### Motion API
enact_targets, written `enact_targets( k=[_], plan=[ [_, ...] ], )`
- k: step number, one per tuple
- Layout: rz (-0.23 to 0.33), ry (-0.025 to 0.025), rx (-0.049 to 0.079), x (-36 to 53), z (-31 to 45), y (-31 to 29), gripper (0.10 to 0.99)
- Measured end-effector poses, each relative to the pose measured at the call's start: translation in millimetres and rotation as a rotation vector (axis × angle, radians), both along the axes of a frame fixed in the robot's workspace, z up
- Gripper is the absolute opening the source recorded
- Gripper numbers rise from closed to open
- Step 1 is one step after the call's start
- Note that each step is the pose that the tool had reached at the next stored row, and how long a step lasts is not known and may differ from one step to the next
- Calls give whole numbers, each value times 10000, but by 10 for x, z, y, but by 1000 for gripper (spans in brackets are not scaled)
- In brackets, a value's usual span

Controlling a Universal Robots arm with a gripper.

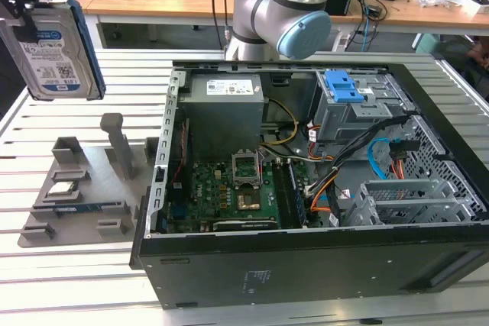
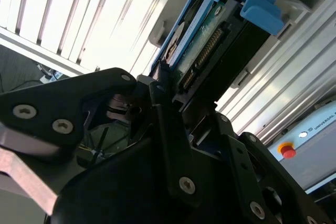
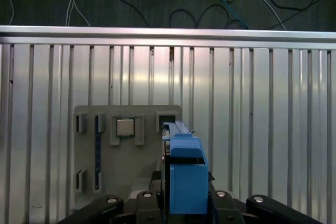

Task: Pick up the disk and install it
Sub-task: 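Pick up the disk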

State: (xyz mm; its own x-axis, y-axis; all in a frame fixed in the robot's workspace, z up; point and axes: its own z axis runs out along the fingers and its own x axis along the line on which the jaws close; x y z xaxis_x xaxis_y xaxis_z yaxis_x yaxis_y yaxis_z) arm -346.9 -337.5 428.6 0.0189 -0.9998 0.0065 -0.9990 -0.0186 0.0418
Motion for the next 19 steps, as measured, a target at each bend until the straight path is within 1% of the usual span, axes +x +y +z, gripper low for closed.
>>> enact_targets(
  k=[2, 5, 7, 11, 13, 19],
  plan=[
    [-1, 0, 0, 1, 43, 2, 365],
    [0, 1, 1, 2, 84, 3, 365],
    [0, 3, 1, 4, 136, 4, 365],
    [-1, 5, 0, 5, 191, 5, 365],
    [-1, 7, 1, 6, 244, 5, 365],
    [0, 10, 1, 8, 351, 6, 365]
  ],
)
